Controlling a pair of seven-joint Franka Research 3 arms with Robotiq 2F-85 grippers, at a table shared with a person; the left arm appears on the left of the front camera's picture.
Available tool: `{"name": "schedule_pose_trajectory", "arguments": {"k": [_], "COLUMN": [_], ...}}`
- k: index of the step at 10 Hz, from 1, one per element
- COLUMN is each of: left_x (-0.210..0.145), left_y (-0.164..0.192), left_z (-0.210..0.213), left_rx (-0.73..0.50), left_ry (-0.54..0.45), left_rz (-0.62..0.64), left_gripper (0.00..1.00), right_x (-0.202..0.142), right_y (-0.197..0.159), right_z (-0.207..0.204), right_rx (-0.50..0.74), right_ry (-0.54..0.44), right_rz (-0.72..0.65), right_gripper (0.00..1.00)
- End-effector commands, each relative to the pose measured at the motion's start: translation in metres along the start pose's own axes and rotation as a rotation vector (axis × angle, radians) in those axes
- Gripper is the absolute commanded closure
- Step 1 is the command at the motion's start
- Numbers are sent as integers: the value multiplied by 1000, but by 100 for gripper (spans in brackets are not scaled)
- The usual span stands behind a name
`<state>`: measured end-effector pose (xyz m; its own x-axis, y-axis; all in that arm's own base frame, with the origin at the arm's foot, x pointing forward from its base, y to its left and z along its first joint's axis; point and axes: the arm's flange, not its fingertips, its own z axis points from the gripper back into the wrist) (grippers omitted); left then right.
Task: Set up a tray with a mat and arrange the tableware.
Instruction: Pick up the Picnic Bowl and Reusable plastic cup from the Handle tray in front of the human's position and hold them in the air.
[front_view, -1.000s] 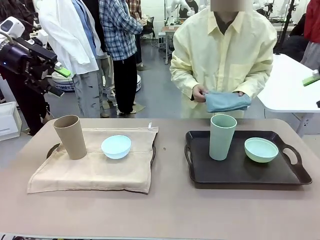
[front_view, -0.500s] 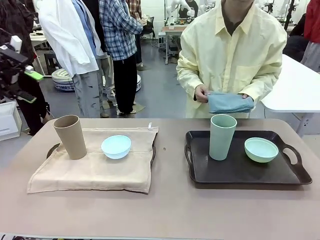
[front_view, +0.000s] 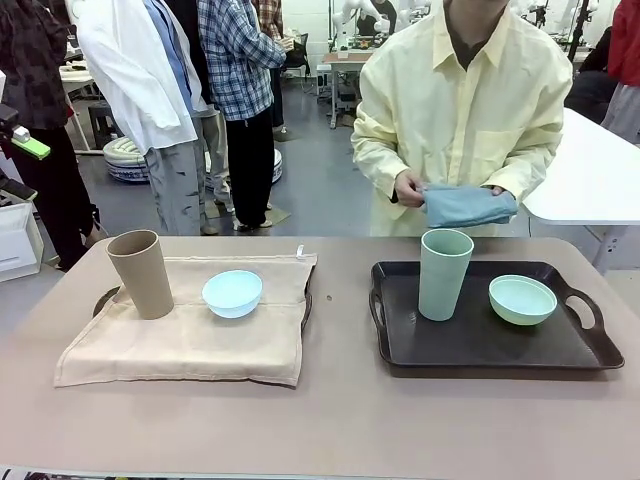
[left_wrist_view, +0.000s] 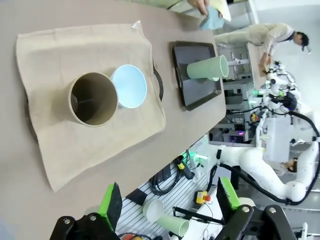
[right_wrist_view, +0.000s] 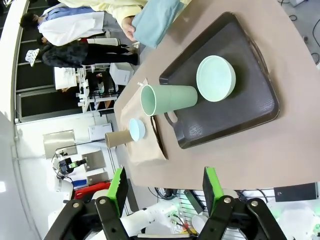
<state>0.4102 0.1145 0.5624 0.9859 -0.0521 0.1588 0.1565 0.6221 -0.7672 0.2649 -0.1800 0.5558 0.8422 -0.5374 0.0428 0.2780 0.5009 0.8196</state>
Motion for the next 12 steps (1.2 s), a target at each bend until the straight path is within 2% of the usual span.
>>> {"name": "schedule_pose_trajectory", "arguments": {"k": [1,12], "left_x": [2,2], "left_y": [7,7], "left_z": [0,0], "left_rx": [2,2], "left_ry": [-3,-3], "left_rz": [25,25], "left_gripper": [0,0], "right_x": [3,3], "right_y": [1,1], "right_z": [-1,-1], "right_rx": [1,1], "right_ry": [-7,-7], "right_rz": [-1,-1], "right_gripper": [21,21]}}
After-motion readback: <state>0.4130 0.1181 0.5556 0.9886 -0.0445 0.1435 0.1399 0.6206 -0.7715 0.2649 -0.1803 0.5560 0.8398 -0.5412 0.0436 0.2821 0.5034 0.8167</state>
